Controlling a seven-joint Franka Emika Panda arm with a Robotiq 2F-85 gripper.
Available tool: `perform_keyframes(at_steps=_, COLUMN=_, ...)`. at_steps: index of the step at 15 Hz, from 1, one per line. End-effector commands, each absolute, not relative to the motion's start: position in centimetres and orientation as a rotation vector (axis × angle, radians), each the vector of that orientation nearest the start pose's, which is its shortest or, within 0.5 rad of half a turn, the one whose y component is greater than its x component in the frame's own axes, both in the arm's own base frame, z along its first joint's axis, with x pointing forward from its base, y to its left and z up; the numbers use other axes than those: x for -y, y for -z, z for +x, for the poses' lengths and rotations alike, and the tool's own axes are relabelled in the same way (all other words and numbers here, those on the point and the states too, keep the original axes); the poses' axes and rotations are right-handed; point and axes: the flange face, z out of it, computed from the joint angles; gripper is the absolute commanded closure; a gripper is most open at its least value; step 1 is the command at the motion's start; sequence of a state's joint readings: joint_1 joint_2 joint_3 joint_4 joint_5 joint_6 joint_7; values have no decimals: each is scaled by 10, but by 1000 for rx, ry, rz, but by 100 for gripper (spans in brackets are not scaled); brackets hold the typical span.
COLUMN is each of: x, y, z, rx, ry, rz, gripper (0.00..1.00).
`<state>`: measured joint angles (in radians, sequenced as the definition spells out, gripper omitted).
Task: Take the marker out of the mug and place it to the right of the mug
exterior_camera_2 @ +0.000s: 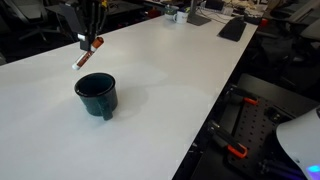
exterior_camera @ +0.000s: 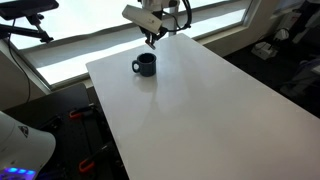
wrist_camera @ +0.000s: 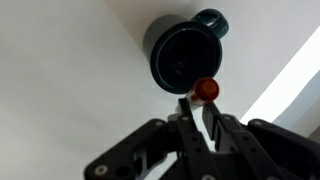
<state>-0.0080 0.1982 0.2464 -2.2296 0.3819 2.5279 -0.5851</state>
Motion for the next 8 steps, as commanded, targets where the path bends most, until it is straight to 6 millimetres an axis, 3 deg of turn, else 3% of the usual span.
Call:
perform_keyframes(at_steps=1, x=-106, y=-287, z=551, rx=679, ry=212, rz=-2801, gripper=95)
perform_keyframes(at_steps=8, x=-61, y=-248, z=568, rx=576, ry=141, rz=-2861, gripper=95)
